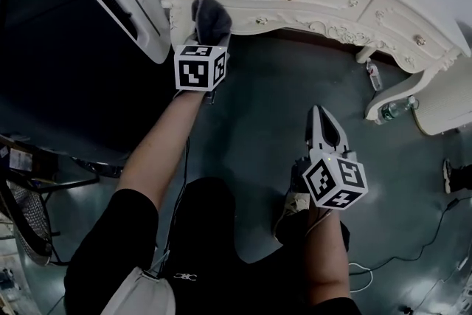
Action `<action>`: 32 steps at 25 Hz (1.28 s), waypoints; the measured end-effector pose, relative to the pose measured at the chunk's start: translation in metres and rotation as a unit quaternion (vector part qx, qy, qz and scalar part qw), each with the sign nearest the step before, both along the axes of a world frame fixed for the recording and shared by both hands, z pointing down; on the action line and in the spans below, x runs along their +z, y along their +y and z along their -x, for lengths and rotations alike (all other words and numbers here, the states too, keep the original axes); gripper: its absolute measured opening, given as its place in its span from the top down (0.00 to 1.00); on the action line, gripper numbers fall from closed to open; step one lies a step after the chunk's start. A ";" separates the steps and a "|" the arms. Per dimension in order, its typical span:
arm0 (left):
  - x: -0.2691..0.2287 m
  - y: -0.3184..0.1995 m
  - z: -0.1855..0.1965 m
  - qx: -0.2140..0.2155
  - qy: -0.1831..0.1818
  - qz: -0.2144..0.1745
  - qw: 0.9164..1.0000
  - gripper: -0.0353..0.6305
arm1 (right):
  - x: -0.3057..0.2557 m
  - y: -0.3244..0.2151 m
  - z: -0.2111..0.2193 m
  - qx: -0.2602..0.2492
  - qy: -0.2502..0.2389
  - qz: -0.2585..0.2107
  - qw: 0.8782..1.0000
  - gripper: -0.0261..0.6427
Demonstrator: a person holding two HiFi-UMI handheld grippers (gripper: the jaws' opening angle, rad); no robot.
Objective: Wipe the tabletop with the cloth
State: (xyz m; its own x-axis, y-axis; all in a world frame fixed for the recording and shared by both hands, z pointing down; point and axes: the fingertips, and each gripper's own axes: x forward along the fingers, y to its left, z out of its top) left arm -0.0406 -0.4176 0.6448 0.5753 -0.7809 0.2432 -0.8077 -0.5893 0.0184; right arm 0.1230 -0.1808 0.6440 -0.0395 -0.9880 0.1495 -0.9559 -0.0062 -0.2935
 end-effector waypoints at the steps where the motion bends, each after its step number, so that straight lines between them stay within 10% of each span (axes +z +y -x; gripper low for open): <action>1: 0.000 0.004 -0.008 0.009 0.002 0.002 1.000 0.81 | -0.001 0.003 -0.004 0.005 -0.003 -0.002 1.000 0.95; 32: -0.003 0.049 -0.281 0.196 -0.038 0.038 0.979 0.81 | -0.019 0.048 -0.114 0.075 -0.070 -0.040 0.994 0.95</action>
State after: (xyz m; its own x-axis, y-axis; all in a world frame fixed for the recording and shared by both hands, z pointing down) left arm 0.2406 -0.3684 0.6417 0.8054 -0.4816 0.3456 -0.5203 -0.8537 0.0228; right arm 0.2369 -0.1331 0.6248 0.0941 -0.9928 0.0737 -0.8958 -0.1167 -0.4288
